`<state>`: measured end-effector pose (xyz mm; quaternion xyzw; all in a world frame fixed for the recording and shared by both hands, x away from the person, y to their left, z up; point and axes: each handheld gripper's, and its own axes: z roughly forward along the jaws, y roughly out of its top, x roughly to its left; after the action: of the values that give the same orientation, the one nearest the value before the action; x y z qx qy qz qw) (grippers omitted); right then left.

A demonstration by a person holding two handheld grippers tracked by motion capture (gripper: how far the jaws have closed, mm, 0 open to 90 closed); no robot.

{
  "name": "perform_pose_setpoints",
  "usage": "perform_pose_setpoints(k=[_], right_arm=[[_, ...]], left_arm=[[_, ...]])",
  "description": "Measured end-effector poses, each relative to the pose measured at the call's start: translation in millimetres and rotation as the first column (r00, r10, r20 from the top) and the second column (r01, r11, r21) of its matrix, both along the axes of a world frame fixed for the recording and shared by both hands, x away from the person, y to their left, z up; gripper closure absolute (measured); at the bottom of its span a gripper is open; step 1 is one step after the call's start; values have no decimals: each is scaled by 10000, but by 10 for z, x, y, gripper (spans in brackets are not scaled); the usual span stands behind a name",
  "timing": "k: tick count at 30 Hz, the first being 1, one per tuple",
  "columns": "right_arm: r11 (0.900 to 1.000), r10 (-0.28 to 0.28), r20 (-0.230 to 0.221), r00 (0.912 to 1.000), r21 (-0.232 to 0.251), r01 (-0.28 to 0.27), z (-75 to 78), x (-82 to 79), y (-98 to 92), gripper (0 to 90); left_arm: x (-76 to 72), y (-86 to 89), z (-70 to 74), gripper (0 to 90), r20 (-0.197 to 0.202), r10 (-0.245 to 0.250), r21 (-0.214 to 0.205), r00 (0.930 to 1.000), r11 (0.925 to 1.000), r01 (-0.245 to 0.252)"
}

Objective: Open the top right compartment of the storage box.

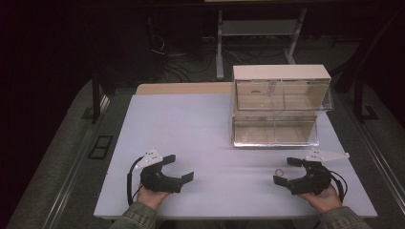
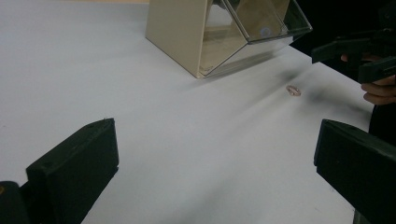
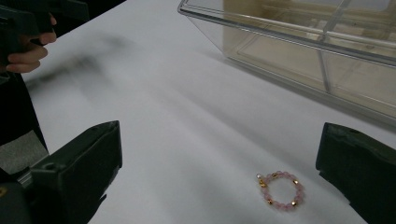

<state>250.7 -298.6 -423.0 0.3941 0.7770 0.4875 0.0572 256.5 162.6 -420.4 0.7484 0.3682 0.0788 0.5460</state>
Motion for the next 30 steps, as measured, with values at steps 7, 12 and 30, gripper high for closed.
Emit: perform_pose_setpoints(k=[7, 12, 30], right_arm=[[9998, 207, 49, 9998, 78, -207, 12, -5, 8, 0], [9993, 357, -33, 9994, 92, -357, 26, -9, 23, 0], [9992, 395, -128, 9991, -10, -395, 19, -24, -12, 0]], left_arm=[[-8, -2, 0, 0, -6, -15, 0, 10000, 10000, 15], [-16, 4, 4, 0, -18, 12, -10, 10000, 10000, -12], [-82, 47, 136, 0, 9, 90, -135, 10000, 9999, -89]])
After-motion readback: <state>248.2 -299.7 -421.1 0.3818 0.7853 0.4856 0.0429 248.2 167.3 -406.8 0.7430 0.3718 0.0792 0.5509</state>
